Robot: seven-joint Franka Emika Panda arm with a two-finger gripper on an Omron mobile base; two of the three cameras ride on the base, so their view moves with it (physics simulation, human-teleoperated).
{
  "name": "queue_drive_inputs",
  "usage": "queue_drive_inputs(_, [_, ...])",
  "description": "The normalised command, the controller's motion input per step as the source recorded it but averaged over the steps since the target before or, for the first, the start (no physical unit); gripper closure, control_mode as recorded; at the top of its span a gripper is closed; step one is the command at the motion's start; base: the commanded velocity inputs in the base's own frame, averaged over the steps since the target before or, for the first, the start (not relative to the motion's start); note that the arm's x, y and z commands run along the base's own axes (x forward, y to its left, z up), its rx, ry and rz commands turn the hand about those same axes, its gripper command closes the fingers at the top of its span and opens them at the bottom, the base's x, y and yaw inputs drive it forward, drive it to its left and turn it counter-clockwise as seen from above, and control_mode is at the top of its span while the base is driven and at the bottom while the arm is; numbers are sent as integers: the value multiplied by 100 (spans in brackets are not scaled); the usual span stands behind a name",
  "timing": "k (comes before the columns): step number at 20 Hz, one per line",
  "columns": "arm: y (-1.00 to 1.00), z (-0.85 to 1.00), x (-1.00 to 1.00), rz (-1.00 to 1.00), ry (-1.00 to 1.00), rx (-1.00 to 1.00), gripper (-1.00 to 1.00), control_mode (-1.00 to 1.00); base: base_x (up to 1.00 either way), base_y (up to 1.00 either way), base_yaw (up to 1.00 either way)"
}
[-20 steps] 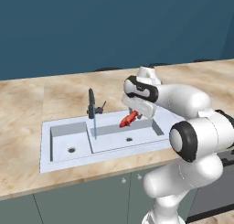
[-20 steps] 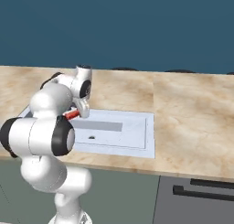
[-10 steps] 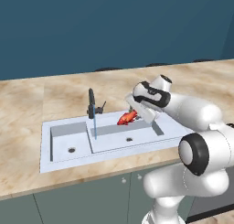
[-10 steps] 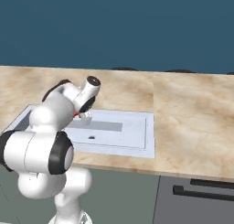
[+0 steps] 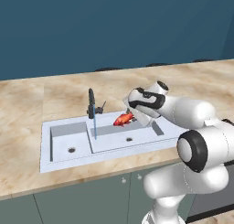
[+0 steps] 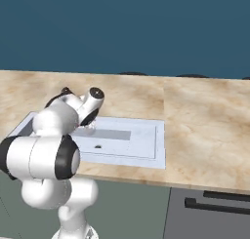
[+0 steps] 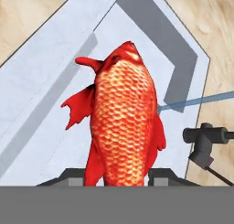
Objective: Take the fish out of the fridge, briefly rinse it in the sink, and place it on the tray next to the sink.
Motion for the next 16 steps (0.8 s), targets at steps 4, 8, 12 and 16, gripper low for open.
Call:
queue_drive_inputs(4, [42,0,53,-19,0,-4,100,-100,0,0,0])
queue_drive_inputs(8, [46,0,26,-22,0,0,100,-100,0,0,0])
queue_drive_inputs(12, [40,-10,2,-21,0,0,100,-100,0,0,0])
queue_drive_inputs(16, [22,-16,-4,-19,0,0,100,-100,0,0,0])
